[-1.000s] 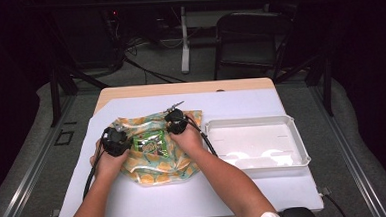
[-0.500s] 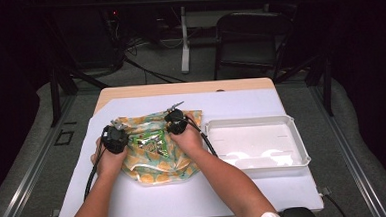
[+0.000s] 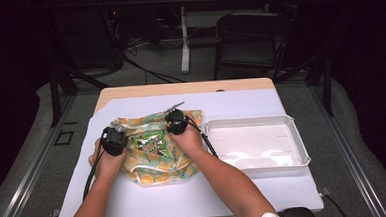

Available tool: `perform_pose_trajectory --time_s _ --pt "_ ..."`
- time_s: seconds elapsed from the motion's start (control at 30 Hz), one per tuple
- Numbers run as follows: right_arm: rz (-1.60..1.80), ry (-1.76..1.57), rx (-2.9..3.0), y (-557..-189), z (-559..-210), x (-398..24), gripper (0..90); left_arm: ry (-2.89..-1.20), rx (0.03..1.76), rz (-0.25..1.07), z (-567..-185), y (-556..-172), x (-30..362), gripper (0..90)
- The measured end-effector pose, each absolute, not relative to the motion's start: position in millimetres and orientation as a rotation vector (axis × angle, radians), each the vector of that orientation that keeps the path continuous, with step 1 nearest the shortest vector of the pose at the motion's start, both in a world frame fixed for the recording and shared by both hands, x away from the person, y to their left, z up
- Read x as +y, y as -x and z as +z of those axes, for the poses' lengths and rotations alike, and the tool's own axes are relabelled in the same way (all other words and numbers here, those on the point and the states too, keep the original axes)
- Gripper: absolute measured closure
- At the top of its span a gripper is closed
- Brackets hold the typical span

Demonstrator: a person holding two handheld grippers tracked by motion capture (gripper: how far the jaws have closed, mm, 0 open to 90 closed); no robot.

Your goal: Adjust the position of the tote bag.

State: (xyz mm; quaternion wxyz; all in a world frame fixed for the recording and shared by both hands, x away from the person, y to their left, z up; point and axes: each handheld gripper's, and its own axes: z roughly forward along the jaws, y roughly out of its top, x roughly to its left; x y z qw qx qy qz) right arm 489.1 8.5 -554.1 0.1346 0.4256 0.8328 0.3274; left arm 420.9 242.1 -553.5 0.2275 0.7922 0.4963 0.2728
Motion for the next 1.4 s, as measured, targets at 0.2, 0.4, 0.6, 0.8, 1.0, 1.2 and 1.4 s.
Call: perform_pose_trajectory --time_s 0.2,0.4,0.6,0.8,1.0,1.2,1.4 --pt "0.953 -1.234 2.41 -488.9 -554.5 8.4 80.4 -2.15 1.328 0.718 -543.5 -410.1 246.9 90.0" --pt "0.957 -1.228 2.408 -489.0 -554.8 8.3 80.5 -2.203 1.329 0.69 -548.9 -409.0 248.1 90.0" --pt "0.956 -1.228 2.412 -488.6 -554.7 7.8 80.9 -2.229 1.337 0.734 -554.9 -412.4 246.2 90.0" --pt "0.968 -1.236 2.411 -489.0 -555.0 6.7 81.9 -2.198 1.376 0.747 -555.9 -415.3 249.4 90.0" --pt "0.971 -1.229 2.408 -489.1 -555.4 6.5 82.1 -2.194 1.378 0.745 -556.3 -414.9 249.8 90.0" --pt "0.958 -1.228 2.416 -488.6 -554.7 6.2 81.2 -2.169 1.385 0.732 -556.7 -413.8 251.3 89.5" --pt "0.964 -1.227 2.401 -487.6 -555.5 7.8 80.9 -2.132 1.39 0.697 -554.1 -413.1 251.5 80.6"
